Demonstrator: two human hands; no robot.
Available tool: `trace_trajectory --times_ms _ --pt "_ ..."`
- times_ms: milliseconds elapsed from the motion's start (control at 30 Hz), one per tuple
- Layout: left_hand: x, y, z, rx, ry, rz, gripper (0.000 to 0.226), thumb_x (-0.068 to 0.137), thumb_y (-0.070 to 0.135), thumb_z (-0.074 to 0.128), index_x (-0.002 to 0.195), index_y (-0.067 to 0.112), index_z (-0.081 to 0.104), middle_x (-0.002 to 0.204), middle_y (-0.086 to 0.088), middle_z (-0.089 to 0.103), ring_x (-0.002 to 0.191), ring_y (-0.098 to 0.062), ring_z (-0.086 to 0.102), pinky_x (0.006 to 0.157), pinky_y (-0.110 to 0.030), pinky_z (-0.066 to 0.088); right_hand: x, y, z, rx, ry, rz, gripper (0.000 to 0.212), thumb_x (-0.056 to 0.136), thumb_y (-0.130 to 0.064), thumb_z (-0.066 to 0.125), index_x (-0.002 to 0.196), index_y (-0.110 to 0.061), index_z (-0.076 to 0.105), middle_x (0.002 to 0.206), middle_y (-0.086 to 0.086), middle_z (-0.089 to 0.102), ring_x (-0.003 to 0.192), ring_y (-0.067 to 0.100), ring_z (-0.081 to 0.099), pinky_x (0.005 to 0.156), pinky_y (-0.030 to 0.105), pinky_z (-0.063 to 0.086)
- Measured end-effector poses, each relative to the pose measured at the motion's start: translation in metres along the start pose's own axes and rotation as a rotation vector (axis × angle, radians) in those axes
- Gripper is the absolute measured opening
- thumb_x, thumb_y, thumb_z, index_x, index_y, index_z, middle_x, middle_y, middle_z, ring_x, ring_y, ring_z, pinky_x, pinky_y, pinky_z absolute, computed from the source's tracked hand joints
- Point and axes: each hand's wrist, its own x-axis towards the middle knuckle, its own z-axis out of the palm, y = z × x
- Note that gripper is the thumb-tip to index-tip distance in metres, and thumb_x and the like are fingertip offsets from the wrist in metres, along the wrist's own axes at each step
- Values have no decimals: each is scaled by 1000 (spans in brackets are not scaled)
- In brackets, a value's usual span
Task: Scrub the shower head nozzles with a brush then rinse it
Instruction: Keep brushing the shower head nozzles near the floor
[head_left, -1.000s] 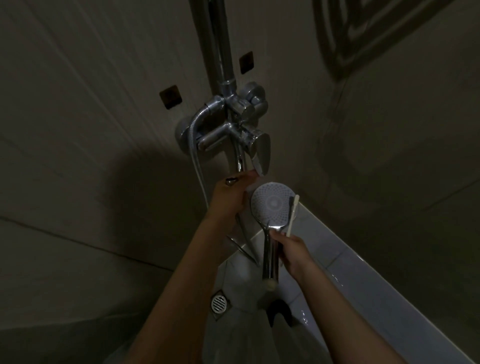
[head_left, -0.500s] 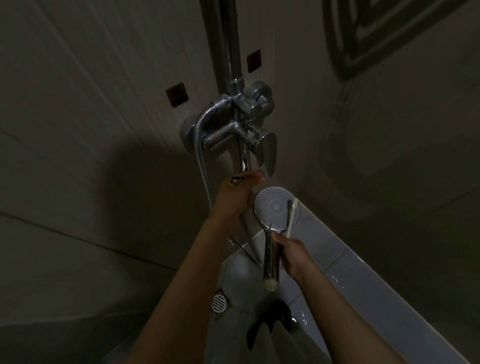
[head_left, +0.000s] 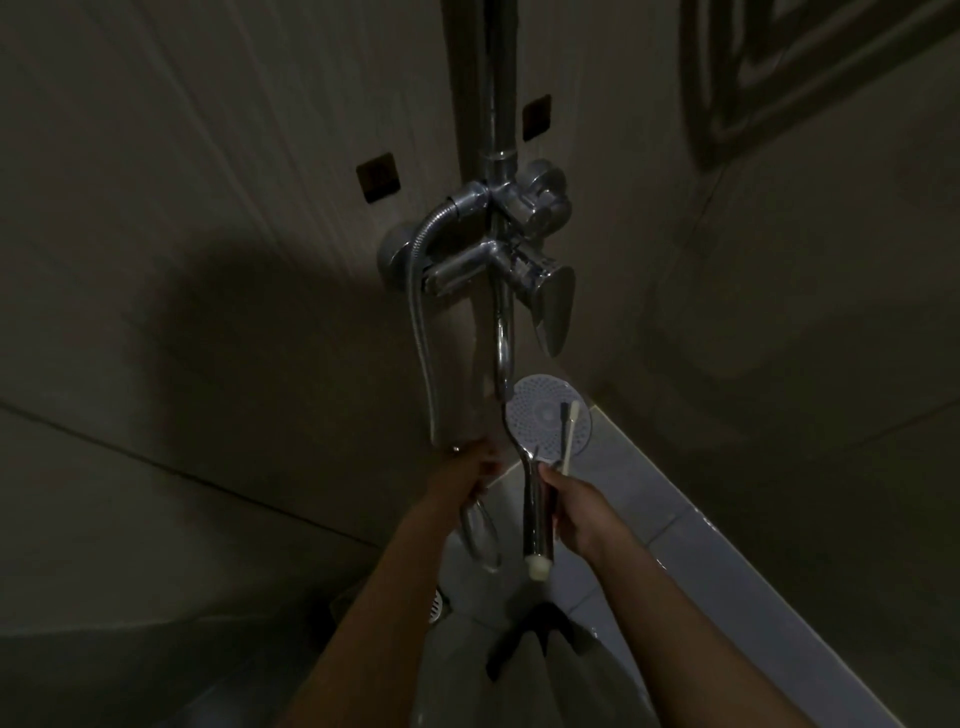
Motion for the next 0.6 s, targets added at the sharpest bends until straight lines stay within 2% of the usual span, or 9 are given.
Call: trace_trajectory --times_ms 100,133,200,233,300,400,500,567,600 --pt "9 -15 -3 109 -114 -32 19 94 31 51 86 18 62 70 3 66 40 1 48 43 -15 30 -1 -1 3 -5 -21 -9 18 95 -19 51 83 -9 61 78 7 61 71 19 56 60 27 43" --pt "9 -16 -3 121 -141 -28 18 94 30 51 96 15 62 75 1 67 41 0 52 41 -13 32 1 0 5 2 -32 -3 18 95 -20 51 86 -8 61 84 10 63 77 23 59 67 29 46" --pt "8 -18 -2 111 -186 -45 24 96 29 50 113 13 57 75 1 69 42 -1 58 39 -14 39 5 2 9 18 -54 9 19 94 -23 52 92 -6 62 111 24 64 104 39 61 95 46 48" --pt "6 -19 -2 98 -201 -47 24 96 29 50 114 15 55 71 2 68 47 -4 61 41 -15 44 8 4 10 11 -45 7 21 93 -25 54 94 -6 63 122 30 59 116 44 55 104 54 39" --pt "7 -24 -4 83 -222 -30 18 95 29 52 105 16 56 62 2 64 50 -8 61 45 -19 49 11 5 12 -3 -31 12 26 91 -27 56 100 -4 64 127 32 54 122 46 50 108 59 32" --pt "6 -31 -6 17 -323 -28 17 95 30 50 90 15 58 52 5 63 49 -9 58 50 -20 47 10 3 16 -24 -30 9 28 92 -28 55 104 -3 61 103 24 66 102 41 61 102 56 41" --pt "6 -36 -6 -16 -314 -16 26 97 22 49 73 12 54 40 4 57 37 -3 54 38 -14 44 15 6 20 -56 -32 4 31 93 -31 54 102 -3 62 89 20 67 92 39 65 93 53 49" --pt "10 -40 -5 -62 -309 7 25 91 25 59 77 5 64 56 -8 68 49 -15 66 54 -27 58 16 8 25 -56 -45 11 31 94 -35 50 91 -5 60 65 14 63 59 27 65 58 34 56" --pt "12 -42 -5 -56 -313 17 26 86 29 65 79 4 68 67 -15 71 59 -23 69 67 -38 61 19 11 27 -60 -67 13 33 95 -36 48 84 -7 56 50 9 54 40 18 53 40 24 45"
